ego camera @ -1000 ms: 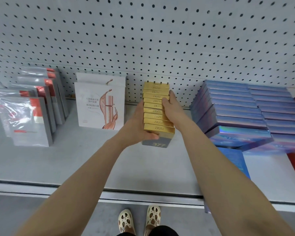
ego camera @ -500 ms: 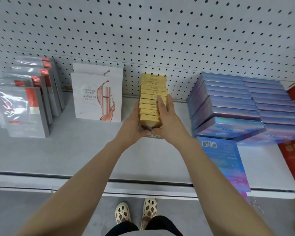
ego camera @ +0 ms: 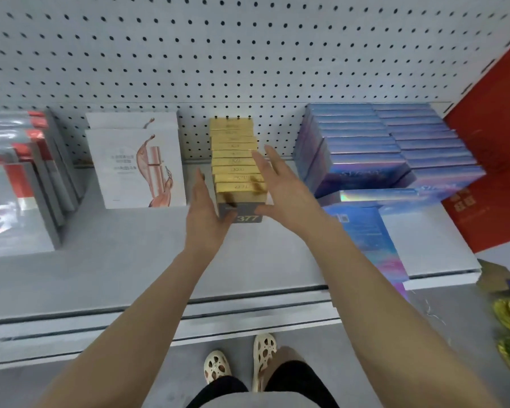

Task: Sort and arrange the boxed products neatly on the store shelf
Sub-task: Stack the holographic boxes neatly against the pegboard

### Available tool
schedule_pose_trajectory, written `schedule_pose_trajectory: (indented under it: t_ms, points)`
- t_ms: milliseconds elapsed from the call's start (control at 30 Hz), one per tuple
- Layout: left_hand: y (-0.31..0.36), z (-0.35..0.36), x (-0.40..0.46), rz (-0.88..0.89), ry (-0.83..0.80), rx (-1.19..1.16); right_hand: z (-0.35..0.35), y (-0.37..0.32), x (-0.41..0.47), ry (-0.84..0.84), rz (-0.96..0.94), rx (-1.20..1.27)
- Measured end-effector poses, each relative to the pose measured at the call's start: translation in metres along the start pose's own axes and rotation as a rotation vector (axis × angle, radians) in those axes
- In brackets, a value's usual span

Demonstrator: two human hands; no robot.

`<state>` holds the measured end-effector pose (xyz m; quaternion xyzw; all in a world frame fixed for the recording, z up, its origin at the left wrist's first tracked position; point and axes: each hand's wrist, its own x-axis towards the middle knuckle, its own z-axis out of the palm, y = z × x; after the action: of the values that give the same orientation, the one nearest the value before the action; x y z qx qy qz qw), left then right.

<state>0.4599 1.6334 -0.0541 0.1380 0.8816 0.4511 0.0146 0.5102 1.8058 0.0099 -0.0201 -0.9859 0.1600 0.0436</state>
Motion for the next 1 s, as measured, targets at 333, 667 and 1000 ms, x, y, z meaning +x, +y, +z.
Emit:
schedule_pose_trajectory:
  t_ms: [333,667,1000]
  points:
    - [0.042,0.045,-0.092,0.044,0.334,-0.007,-0.047,0.075,-0.103,0.343,-0.064,0.078]
    - [0.116,0.161,-0.155,0.571,-0.185,0.408,-0.046,0.196,-0.187,0.438,-0.191,0.004]
    - [0.152,0.156,-0.122,0.63,0.174,0.607,-0.027,0.219,-0.223,0.143,-0.252,-0.033]
